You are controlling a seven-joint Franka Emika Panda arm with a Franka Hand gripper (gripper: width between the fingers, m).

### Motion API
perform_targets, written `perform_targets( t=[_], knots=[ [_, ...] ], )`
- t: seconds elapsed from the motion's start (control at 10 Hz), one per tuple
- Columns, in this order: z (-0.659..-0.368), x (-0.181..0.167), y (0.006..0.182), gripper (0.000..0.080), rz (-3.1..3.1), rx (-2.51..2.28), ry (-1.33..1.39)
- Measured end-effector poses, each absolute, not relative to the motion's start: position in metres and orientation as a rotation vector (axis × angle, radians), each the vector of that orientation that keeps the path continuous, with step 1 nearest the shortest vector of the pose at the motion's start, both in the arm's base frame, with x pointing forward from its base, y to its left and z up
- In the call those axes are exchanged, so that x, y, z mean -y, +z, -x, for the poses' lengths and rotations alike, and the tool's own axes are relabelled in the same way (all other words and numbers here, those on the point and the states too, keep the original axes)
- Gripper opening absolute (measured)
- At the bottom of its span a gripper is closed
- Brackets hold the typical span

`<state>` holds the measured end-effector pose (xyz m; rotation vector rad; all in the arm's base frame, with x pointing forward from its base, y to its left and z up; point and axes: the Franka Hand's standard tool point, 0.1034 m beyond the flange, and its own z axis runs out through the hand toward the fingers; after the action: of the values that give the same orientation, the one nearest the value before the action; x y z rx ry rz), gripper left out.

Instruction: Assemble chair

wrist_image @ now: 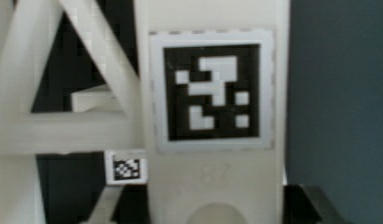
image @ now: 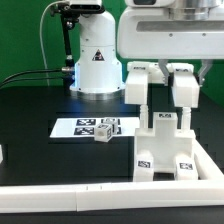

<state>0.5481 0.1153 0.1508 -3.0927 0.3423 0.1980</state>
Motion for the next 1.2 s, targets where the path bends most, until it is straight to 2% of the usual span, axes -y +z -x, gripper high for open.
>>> perform_targets(
  t=[0.3,0.8,1.2],
  knots=[
    [-0.547,-0.114,0.148,0.0284,3.091,-0.349,0.196],
    [-0.534,-0.120,0.127,0.0284,3.087,-0.364,0.186],
    [-0.542,-0.121,0.124,0.0284,3.086,-0.346,0.123]
  ],
)
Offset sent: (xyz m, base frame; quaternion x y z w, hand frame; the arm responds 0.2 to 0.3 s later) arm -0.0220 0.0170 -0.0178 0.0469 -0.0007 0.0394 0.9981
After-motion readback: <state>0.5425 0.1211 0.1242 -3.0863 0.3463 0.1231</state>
